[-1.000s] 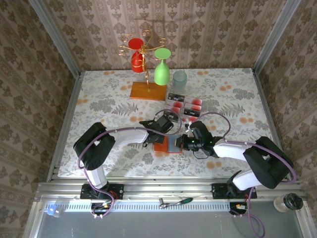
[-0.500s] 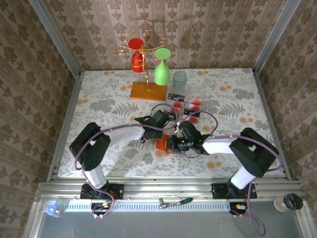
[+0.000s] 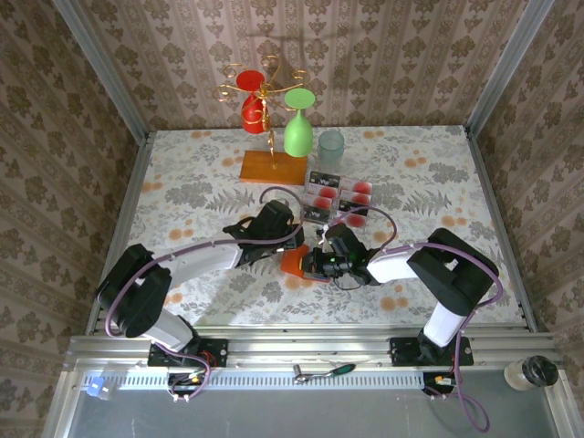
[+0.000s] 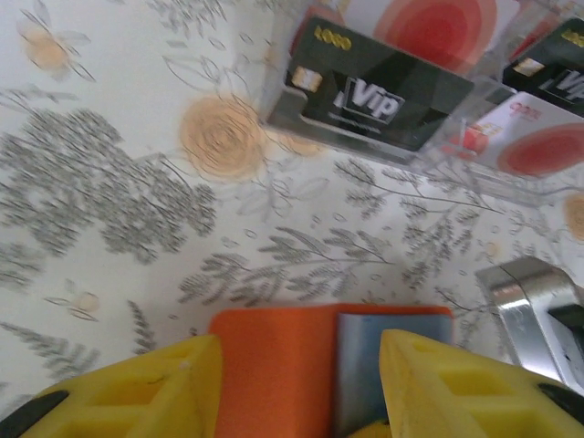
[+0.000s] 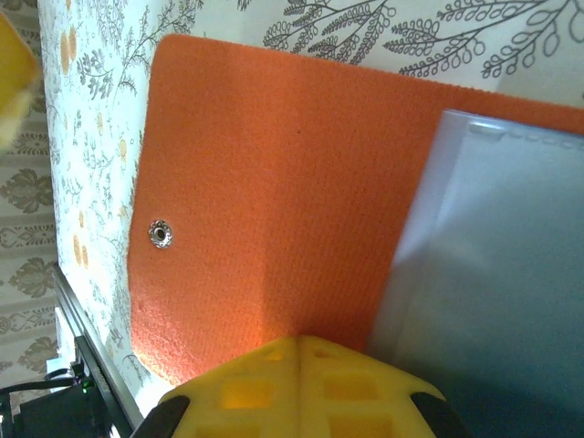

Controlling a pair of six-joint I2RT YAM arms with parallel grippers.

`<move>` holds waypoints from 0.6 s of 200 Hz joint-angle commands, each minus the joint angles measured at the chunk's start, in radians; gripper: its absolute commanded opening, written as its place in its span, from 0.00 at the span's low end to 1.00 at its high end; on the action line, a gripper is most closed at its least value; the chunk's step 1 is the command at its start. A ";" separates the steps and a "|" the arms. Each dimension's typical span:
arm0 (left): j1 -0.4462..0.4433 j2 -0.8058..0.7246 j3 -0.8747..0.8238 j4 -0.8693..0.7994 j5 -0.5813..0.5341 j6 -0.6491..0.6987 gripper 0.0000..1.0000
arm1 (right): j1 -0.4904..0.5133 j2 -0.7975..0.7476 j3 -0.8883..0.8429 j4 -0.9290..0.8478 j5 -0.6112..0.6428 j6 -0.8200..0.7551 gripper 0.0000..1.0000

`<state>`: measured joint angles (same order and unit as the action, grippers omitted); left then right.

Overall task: Put the credit cards into the card holder
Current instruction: Open the card holder at the center of the table.

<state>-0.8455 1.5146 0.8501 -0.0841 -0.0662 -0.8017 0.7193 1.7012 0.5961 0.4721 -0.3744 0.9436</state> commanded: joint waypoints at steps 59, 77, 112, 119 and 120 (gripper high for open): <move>-0.043 0.056 -0.091 0.273 0.074 -0.190 0.51 | 0.006 -0.009 -0.023 0.016 -0.005 0.002 0.00; -0.042 0.051 -0.140 0.309 0.060 -0.214 0.51 | 0.006 -0.055 -0.030 -0.031 -0.001 -0.024 0.04; -0.040 0.049 -0.195 0.348 0.043 -0.233 0.50 | 0.001 -0.201 -0.008 -0.293 0.065 -0.149 0.42; -0.041 0.047 -0.198 0.350 0.041 -0.233 0.50 | -0.004 -0.228 0.000 -0.353 0.086 -0.173 0.47; -0.041 0.048 -0.199 0.351 0.040 -0.232 0.50 | -0.005 -0.234 0.002 -0.361 0.089 -0.178 0.47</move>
<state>-0.8810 1.5581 0.6685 0.2207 -0.0151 -1.0103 0.7193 1.5764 0.5777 0.3248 -0.3588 0.8803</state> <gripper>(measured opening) 0.505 0.396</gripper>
